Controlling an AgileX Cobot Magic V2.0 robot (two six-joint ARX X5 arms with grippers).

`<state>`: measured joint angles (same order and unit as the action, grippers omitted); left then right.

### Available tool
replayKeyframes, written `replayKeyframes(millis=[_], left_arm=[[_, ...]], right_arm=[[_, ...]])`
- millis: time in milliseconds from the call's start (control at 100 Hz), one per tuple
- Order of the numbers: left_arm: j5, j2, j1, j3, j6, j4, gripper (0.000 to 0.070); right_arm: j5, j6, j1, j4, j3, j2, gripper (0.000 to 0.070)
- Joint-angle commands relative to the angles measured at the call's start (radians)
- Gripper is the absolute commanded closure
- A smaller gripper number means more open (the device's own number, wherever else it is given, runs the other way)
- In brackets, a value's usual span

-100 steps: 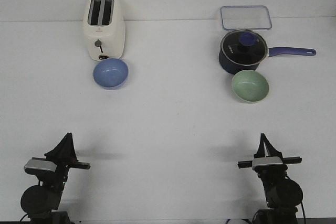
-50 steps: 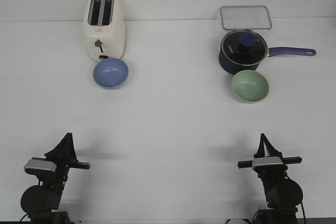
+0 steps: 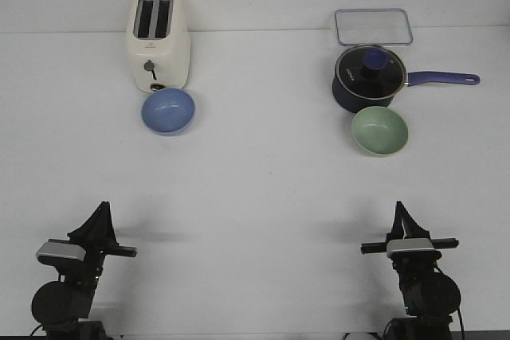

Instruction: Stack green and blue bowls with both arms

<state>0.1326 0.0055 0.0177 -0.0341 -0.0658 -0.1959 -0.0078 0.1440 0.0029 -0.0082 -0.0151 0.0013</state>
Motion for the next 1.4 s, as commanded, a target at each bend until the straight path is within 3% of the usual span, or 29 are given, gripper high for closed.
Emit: replayKeyframes(millis=[0,120,220,280,420,480,590,740,830,950,1000,1390], left_arm=[[0.002,-0.001,0.001,0.019,-0.001,-0.014,0.0685],[0.002,-0.001,0.001,0.019,-0.001,-0.014,0.0685],[0.002,-0.001,0.001,0.019,-0.001,-0.014,0.0685],[0.002,-0.001,0.001,0.019,-0.001,-0.014,0.0685],[0.002,-0.001,0.001,0.019,-0.001,-0.014,0.0685],[0.002,-0.001,0.001,0.019,-0.001,-0.015,0.0685],[0.002,-0.001,0.001,0.019,-0.001,-0.014,0.0685],[0.002,-0.001,0.001,0.019,-0.001,-0.014,0.0685],[0.002,-0.001,0.001,0.019,-0.001,-0.014,0.0685],[0.002,-0.001,0.001,0.019,-0.001,-0.014,0.0685],[0.002,-0.001,0.001,0.019,-0.001,-0.014,0.0685],[0.002,-0.001,0.001,0.019,-0.001,-0.014,0.0685]], right_arm=[[-0.003,-0.089,0.000,0.021,0.002,0.000,0.0700],[0.002,-0.193,0.000,0.022,0.002,0.000,0.0700],[0.018,-0.357,0.000,0.022,-0.001,0.000,0.0700],[0.014,-0.409,0.000,0.009,-0.016,0.000,0.0700],[0.019,-0.420,-0.002,-0.028,-0.101,0.048,0.0700],[0.056,-0.439,-0.006,-0.069,-0.166,0.106,0.0700],[0.091,-0.443,-0.023,-0.169,-0.312,0.283,0.0700],[0.053,-0.424,-0.061,-0.282,-0.515,0.576,0.0698],[0.007,-0.423,-0.084,-0.313,-0.621,0.748,0.0610],[-0.054,-0.423,-0.113,-0.339,-0.748,0.964,0.0282],[-0.071,-0.423,-0.124,-0.350,-0.801,1.048,0.0199],[-0.072,-0.376,-0.180,-0.344,-1.121,1.567,0.0181]])
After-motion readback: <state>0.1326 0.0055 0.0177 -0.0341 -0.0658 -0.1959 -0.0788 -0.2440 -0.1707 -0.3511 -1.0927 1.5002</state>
